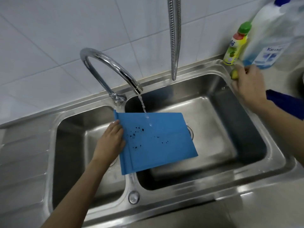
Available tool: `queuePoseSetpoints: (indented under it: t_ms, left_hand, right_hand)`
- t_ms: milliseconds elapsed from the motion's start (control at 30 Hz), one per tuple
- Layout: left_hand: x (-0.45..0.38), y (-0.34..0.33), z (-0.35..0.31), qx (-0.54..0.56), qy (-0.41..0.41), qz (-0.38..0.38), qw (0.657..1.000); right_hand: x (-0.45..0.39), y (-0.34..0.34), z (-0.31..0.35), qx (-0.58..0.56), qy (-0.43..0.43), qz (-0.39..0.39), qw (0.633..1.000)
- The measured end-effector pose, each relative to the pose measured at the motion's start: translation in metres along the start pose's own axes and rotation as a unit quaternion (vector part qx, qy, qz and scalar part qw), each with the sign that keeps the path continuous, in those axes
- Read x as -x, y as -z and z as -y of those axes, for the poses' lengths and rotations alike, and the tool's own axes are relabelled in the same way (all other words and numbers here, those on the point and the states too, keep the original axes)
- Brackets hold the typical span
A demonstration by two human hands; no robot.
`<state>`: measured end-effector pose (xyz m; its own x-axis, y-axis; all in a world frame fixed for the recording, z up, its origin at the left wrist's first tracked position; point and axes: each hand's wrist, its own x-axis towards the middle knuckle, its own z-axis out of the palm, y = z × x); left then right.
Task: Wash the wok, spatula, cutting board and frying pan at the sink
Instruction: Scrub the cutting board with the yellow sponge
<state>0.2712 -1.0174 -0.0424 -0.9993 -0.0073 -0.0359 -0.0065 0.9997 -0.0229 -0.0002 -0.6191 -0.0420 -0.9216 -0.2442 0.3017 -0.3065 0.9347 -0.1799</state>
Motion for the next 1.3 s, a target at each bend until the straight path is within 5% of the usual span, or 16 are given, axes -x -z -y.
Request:
queuePoseSetpoints:
  t_ms: [200, 433, 533, 633, 800, 933, 1133, 1300]
  left_hand:
    - [0.003, 0.003, -0.004, 0.003, 0.010, 0.004, 1.000]
    - [0.003, 0.005, 0.015, 0.003, -0.075, -0.007, 0.997]
    - [-0.001, 0.007, 0.030, 0.015, -0.137, 0.014, 0.990]
    - [-0.007, 0.001, 0.040, 0.017, -0.177, 0.015, 0.984]
    - [-0.007, -0.008, 0.046, 0.055, -0.192, -0.043, 0.979]
    - [-0.005, -0.023, 0.047, 0.070, -0.196, -0.073, 0.975]
    - [-0.007, -0.030, 0.050, 0.078, -0.195, -0.085, 0.974]
    - [-0.003, -0.032, 0.047, 0.089, -0.181, -0.086, 0.976]
  right_hand:
    - [0.048, -0.011, 0.097, -0.206, 0.016, 0.114, 0.972]
    - [0.187, -0.056, 0.246, -0.417, -0.119, 0.293, 0.852]
    - [0.217, -0.049, 0.295, -0.434, -0.129, 0.250, 0.856]
    - [0.227, -0.046, 0.322, -0.383, -0.029, 0.189, 0.904]
    - [0.243, -0.056, 0.314, -0.342, 0.086, 0.228, 0.908]
    - [0.242, -0.069, 0.311, -0.331, 0.073, 0.254, 0.906]
    - [0.220, -0.089, 0.287, -0.329, 0.001, 0.296, 0.897]
    - [0.191, -0.122, 0.210, -0.274, -0.180, 0.363, 0.872]
